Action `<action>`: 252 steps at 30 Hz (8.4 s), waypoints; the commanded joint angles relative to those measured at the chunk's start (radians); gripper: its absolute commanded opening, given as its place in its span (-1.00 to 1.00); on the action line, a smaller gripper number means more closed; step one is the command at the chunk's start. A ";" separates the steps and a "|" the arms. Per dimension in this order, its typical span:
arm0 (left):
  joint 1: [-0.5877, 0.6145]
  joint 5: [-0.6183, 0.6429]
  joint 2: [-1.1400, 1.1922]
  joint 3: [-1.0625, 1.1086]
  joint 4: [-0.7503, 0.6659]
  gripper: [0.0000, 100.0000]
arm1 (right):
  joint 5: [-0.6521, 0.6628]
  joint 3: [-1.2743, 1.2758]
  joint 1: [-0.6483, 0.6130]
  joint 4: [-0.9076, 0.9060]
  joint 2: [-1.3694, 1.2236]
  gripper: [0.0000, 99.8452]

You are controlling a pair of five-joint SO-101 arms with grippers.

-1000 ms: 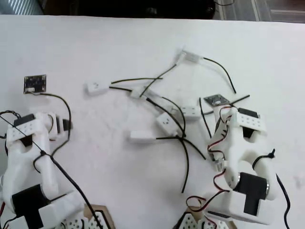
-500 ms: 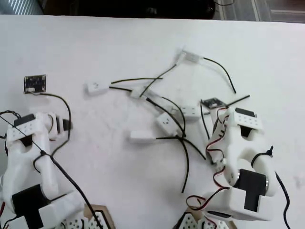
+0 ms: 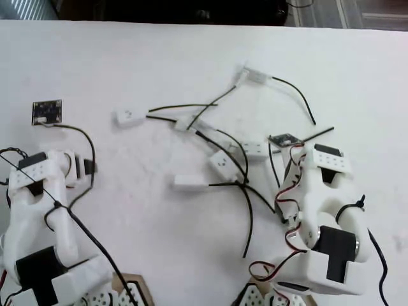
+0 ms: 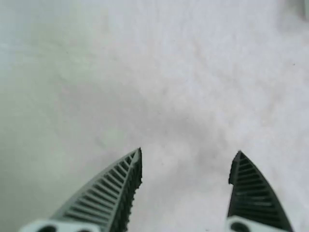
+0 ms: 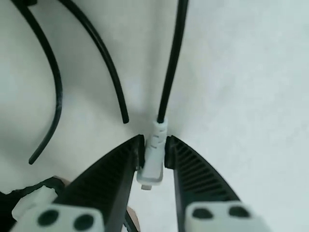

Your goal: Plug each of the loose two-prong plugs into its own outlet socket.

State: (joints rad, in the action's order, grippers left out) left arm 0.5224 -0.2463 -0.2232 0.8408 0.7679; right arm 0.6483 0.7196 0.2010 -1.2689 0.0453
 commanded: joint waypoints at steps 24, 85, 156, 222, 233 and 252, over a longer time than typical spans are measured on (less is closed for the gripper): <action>-0.077 0.006 -0.085 -0.002 -0.006 -0.43 | -0.052 -0.057 -0.070 -0.213 0.610 -0.97; -0.450 -0.034 -1.116 0.074 0.330 -0.33 | -0.666 0.336 -0.779 0.460 1.092 -0.97; -0.754 -0.259 -0.205 -0.204 0.160 -0.37 | -0.667 0.448 -0.257 0.688 1.092 -0.97; -0.911 -0.219 0.084 -0.227 0.258 -0.37 | -0.666 0.453 -0.259 0.687 1.092 -0.97; -0.961 -0.216 -0.093 0.017 0.133 -0.37 | -0.666 0.453 -0.259 0.687 1.092 -0.97; -0.880 -0.341 -0.084 -0.282 0.330 -0.31 | -0.666 0.453 -0.259 0.687 1.092 -0.97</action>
State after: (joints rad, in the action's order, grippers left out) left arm -0.3567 -0.4994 -0.2723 0.5831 1.0656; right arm -0.0130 1.1799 -0.0583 -0.5938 1.1254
